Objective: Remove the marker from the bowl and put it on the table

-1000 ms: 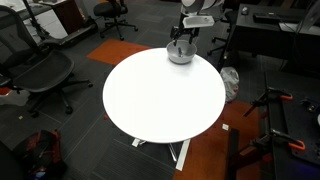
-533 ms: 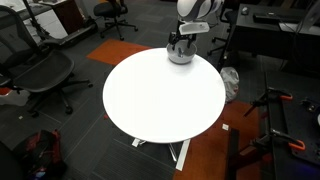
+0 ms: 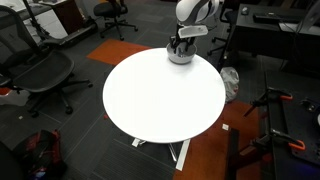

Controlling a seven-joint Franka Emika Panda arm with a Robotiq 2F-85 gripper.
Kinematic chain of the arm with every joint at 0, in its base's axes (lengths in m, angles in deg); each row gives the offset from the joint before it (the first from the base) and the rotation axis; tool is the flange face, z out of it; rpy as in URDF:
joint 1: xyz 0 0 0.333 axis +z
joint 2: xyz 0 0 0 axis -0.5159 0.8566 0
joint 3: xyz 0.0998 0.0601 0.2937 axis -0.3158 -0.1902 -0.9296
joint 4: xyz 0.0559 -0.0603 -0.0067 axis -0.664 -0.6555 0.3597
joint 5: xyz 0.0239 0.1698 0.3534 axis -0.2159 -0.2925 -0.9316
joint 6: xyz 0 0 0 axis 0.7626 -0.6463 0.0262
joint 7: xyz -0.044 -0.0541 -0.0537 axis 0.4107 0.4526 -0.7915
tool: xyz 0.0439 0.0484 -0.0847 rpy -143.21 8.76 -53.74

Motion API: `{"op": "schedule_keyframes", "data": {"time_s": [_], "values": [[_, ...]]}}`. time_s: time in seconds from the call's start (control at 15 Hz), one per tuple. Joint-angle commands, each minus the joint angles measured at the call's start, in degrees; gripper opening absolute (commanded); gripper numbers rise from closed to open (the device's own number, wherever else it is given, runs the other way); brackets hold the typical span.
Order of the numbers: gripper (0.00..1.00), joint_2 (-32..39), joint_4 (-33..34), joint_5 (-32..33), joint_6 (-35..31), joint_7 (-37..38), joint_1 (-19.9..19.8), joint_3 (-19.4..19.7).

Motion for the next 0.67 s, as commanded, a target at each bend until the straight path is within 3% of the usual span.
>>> {"op": "schedule_keyframes", "data": {"time_s": [0.0, 0.33, 0.4, 0.6], "values": [[0.42, 0.7, 1.9, 1.2, 2.3, 1.8, 0.1, 0.4], [0.05, 0.7, 1.8, 1.0, 2.8, 0.7, -0.3, -0.2], [0.01, 0.6, 1.6, 1.0, 3.1, 0.3, -0.4, -0.4], [0.05, -1.5, -0.5, 1.1, 3.1, -0.5, -0.4, -0.4]]}}
